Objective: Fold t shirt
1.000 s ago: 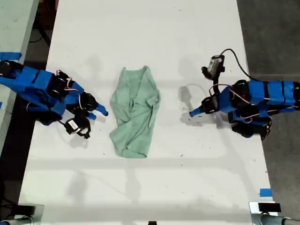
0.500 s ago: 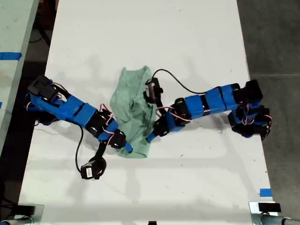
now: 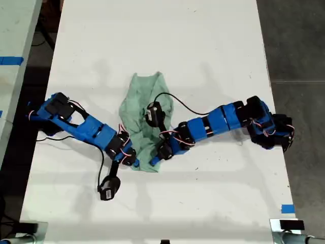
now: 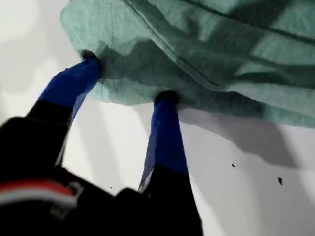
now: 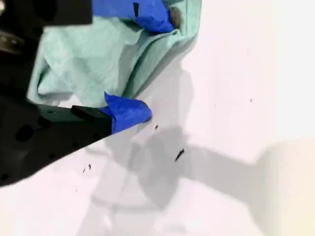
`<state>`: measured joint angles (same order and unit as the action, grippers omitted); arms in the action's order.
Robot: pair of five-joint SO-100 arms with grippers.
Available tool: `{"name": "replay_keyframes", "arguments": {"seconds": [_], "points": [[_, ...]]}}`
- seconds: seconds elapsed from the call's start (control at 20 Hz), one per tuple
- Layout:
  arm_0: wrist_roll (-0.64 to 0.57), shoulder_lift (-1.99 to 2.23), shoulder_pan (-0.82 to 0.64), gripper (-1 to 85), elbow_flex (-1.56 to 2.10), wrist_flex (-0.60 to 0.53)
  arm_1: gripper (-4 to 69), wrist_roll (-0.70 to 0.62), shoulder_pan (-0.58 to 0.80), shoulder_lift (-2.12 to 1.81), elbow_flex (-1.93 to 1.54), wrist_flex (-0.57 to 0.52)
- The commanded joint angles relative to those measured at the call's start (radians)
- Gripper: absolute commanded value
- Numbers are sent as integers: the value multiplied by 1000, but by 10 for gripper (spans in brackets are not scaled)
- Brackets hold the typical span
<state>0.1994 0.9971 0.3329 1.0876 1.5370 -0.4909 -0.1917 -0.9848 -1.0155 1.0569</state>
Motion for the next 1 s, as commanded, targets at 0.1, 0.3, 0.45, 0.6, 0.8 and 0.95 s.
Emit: {"name": "replay_keyframes", "arguments": {"seconds": [0.1,0.3,0.45,0.6,0.8,0.95], "points": [[-46,-44,-64,184,-109,-86,98,21,-46,0,40,-14],[-63,6,-49,-2,-110,-115,20,51,-61,-2,55,38],[-104,100,0,-3,-110,-130,20,55,-104,0,210,170],[-124,267,37,-3,-112,-141,20,11,-115,-66,279,207],[-183,463,-63,-3,-77,-86,20,-163,3,-239,268,192],[-284,499,-222,-3,-64,-28,20,-281,146,-301,250,190]]}}
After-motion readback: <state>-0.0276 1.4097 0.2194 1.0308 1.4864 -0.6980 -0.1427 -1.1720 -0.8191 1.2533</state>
